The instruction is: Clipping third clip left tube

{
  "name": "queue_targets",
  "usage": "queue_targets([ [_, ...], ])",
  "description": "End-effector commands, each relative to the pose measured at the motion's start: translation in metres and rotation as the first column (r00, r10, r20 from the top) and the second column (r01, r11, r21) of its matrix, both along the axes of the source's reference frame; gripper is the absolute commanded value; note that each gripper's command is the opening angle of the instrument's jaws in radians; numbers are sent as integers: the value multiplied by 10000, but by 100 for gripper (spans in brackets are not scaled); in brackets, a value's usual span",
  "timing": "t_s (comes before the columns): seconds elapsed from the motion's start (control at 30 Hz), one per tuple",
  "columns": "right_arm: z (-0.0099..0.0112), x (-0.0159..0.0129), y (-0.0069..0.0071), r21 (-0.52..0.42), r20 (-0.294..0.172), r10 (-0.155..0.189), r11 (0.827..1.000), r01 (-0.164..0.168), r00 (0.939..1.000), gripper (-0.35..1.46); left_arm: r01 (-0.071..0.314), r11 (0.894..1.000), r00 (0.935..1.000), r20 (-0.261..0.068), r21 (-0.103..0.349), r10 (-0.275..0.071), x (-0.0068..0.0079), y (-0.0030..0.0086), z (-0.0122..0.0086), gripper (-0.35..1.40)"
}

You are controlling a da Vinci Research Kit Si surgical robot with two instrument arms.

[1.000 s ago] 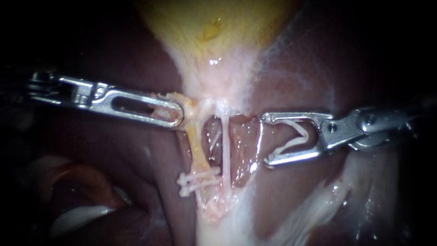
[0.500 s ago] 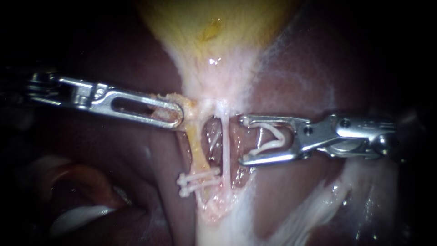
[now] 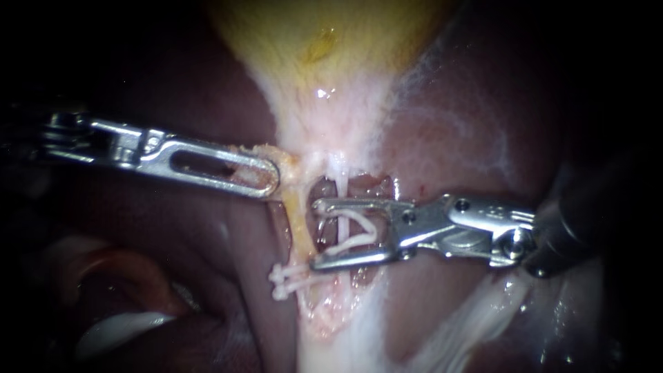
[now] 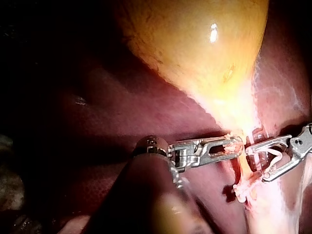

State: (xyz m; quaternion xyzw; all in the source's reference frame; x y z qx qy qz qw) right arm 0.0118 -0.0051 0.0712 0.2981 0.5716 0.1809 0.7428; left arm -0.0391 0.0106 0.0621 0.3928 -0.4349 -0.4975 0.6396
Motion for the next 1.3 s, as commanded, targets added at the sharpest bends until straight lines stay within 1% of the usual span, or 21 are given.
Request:
queue_targets([
  [0.03, 1, 2, -1, -5, 32, -8, 10000, 8, 10000, 50, 7, 10000, 10000, -2, 2, -7, 0, 0, -1, -35],
  [0.1, 5, 8, -2, 26, 61, 20, 10000, -20, 10000, 50, 12, 10000, 10000, -5, 2, -12, -1, -1, -2, -35],
  [0.2, 10, 16, -4, 141, 36, -34, 9999, 34, 10000, 50, 18, 10000, 10000, -9, 2, -18, -3, -1, -2, -35],
  [0.37, 13, 33, -5, 411, -46, -222, 9989, 223, 9997, 49, 23, 10000, 10000, -12, 2, -23, -4, -1, -2, -35],
  [0.43, 14, 39, -5, 455, -54, -239, 9987, 241, 9997, 49, 24, 10000, 10000, -12, 2, -24, -4, -1, -3, -35],
  [0.57, 18, 43, -10, 524, -30, -239, 9983, 240, 9997, 49, 24, 10000, 10000, -12, 4, -24, -4, -1, -3, -35],
  [0.73, 21, 48, -9, 584, -41, -212, 9981, 214, 9998, 49, 29, 10000, 10000, -14, 6, -29, -5, -1, -4, -35],
  [0.77, 21, 49, -8, 603, -95, -235, 9979, 240, 9997, 49, 10, 10000, 10000, -13, -49, -10, -6, -1, -4, -35],
  [0.9, 22, 58, -5, 744, -312, -86, 9972, 109, 9995, 49, 14, 10000, 10000, -15, -49, -14, -7, -1, -4, -35],
  [1.0, 22, 62, 1, 902, -595, 31, 9959, 22, 9982, 48, 12, 10000, 10000, -14, -49, -12, -6, -1, -4, -35],
  [1.07, 20, 63, 4, 986, -686, 61, 9951, 7, 9976, 48, 10, 10000, 10000, -12, -49, -10, -6, -1, -4, -35],
  [1.3, 13, 59, 16, 1254, -781, 196, 9921, -97, 9968, 43, 6, 10000, 10000, -9, -49, -6, -6, 0, -3, -35],
])
